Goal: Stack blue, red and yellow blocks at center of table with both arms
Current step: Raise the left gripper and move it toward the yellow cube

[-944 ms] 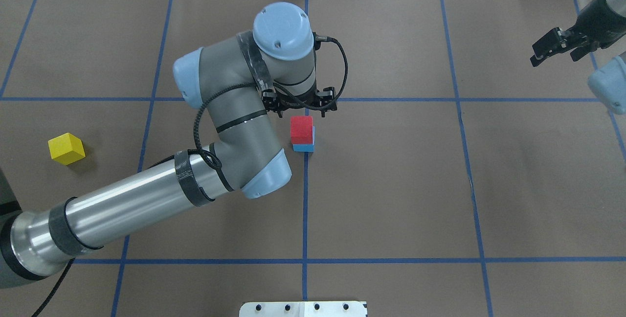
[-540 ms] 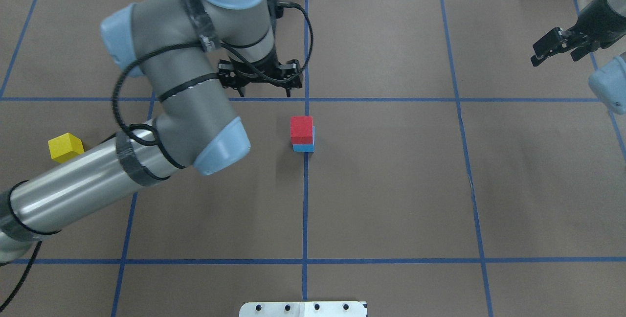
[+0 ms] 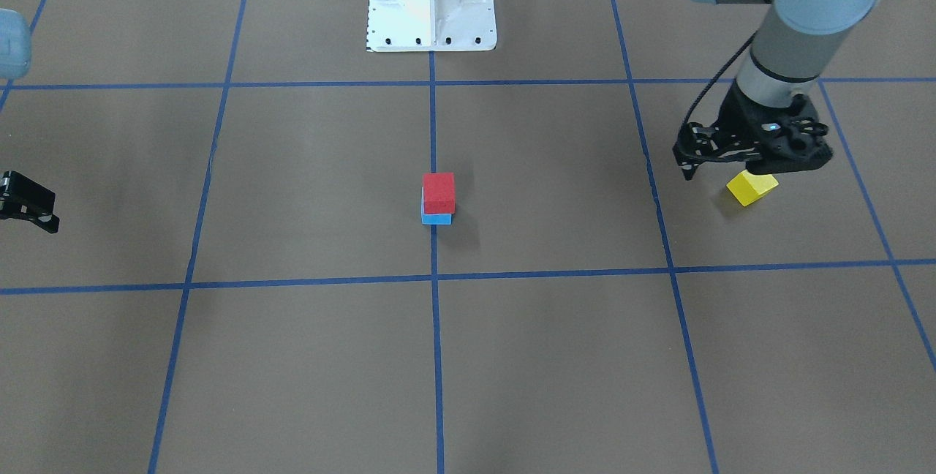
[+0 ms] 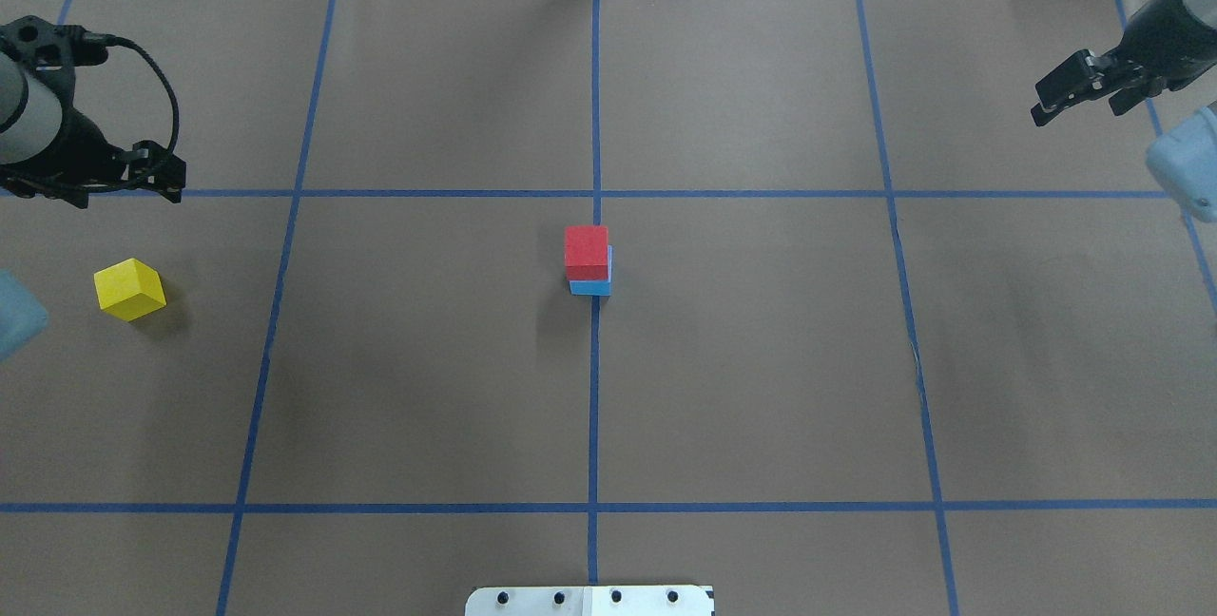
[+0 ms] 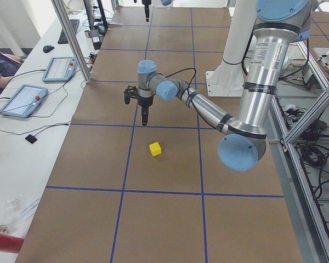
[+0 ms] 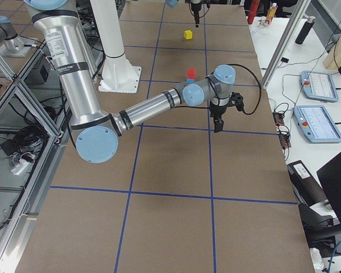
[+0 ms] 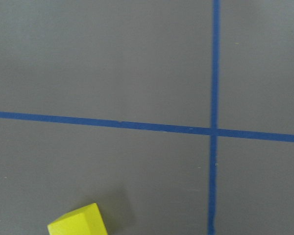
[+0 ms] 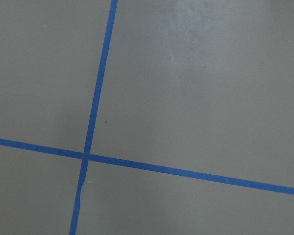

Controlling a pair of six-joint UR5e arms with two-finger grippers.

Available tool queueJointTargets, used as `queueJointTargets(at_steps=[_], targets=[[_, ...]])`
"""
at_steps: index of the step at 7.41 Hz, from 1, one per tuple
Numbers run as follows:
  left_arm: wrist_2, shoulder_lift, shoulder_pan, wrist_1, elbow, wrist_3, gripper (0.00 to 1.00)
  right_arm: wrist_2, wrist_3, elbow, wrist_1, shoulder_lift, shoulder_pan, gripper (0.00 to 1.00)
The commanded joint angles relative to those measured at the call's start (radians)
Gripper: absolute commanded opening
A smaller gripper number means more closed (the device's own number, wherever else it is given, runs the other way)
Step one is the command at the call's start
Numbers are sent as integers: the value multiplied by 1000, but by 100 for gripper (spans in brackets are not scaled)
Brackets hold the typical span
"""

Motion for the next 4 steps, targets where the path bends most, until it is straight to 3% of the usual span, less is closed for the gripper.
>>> queueJointTargets(at_steps=[1,4], targets=[[2,98,-12,-236,101,-178,100,-1,0,-2,1,3,0,99],[71,104,2,-314,164,-280,100,-3,0,-2,1,3,0,99]])
